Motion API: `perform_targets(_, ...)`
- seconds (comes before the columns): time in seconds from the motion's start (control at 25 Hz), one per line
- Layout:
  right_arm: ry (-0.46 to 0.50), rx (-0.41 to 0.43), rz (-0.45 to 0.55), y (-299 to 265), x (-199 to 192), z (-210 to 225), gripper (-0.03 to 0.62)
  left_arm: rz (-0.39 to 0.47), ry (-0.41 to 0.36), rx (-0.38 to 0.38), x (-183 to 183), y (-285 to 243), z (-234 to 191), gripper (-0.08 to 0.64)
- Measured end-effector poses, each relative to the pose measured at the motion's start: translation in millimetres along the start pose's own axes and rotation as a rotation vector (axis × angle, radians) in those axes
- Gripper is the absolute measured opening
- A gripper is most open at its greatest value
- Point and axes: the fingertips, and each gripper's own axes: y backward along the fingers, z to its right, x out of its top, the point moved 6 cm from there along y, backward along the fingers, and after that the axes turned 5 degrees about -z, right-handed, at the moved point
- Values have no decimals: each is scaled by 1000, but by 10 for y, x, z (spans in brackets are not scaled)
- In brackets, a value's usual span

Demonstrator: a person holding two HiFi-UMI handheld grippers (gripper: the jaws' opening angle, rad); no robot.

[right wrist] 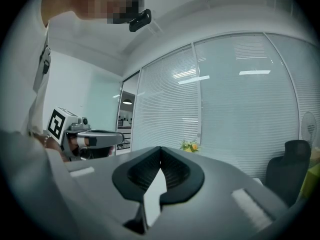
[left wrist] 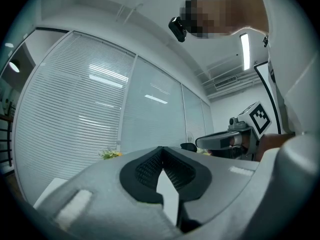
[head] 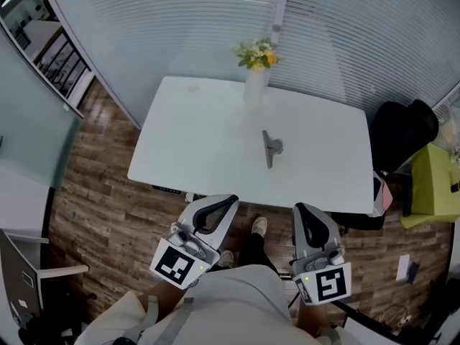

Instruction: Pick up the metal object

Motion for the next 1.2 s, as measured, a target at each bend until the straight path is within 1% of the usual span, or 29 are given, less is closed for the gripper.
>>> perform_targets(0.56,-1,48,23,-562,87,1188,5,11,-13,30,179,-1268,-203,2)
perform_targets(0.68,-16,50,29,-646,111,1455,5,21,-13,38,230,-1536,-210,2)
perform_targets(0.84,-7,60,33,-753,82,1802,5,18,-18,53,249,-1847,-217,2)
perform_targets(1.04,-9,77,35,-872,54,2099,5,21,-18,69,245,-2139,-224,2)
perform_targets(1.2,-14,89,32,-974,17,2241,5,10,-11,84,196,-2271,-253,2)
